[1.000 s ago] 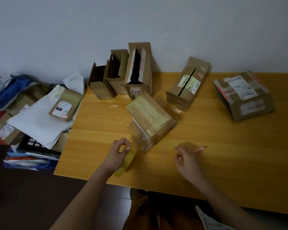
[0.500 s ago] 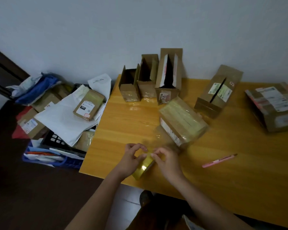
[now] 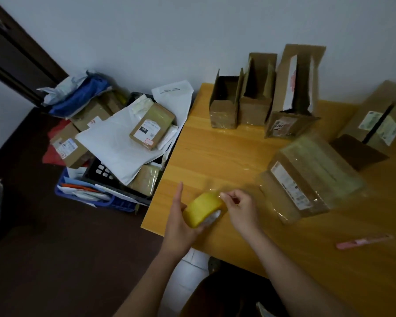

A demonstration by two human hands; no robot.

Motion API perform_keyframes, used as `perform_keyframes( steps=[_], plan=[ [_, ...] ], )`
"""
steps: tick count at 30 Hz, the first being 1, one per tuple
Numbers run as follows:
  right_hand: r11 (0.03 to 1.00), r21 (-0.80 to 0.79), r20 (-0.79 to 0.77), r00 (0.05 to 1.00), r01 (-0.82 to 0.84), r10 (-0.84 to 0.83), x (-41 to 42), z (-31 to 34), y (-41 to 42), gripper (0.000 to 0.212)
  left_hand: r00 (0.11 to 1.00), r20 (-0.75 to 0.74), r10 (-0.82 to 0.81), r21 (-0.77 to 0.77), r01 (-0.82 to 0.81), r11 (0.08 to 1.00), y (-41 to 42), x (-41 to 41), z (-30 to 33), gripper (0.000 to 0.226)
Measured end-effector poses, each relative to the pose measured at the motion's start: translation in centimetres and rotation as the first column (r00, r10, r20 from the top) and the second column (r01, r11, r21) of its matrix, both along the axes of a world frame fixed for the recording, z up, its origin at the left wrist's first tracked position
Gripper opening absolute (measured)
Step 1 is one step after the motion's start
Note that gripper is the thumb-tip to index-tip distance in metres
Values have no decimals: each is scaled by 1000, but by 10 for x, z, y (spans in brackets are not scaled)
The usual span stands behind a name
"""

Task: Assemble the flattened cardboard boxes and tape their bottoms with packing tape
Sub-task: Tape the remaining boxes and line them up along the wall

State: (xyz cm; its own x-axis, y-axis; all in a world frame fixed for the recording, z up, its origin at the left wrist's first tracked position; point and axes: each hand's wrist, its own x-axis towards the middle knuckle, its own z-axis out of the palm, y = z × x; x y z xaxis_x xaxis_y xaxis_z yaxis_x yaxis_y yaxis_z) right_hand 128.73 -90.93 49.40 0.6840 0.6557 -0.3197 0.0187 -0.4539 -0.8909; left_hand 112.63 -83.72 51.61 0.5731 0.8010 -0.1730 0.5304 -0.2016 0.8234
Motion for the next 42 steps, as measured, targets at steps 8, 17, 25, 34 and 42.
perform_keyframes(
  steps=[8,17,25,34,42],
  plan=[
    [988,-22,-148,977,155,-157,-12,-18,47,22,948,-237,-214,142,252,957,78,-19,22,70],
    [930,-293,108,974,222,-198,21,-44,35,25,909,-228,-348,87,375,923,92,34,14,64],
    [899,-389,348,936,203,-61,20,-47,36,24,930,-207,-302,11,311,950,88,54,14,44],
    [929,-310,238,963,202,-130,33,-22,32,64,878,-367,-308,-52,311,949,83,63,27,40],
    [983,167,567,808,81,-163,77,82,-31,21,686,-711,-156,202,411,889,40,109,45,49]
  ],
)
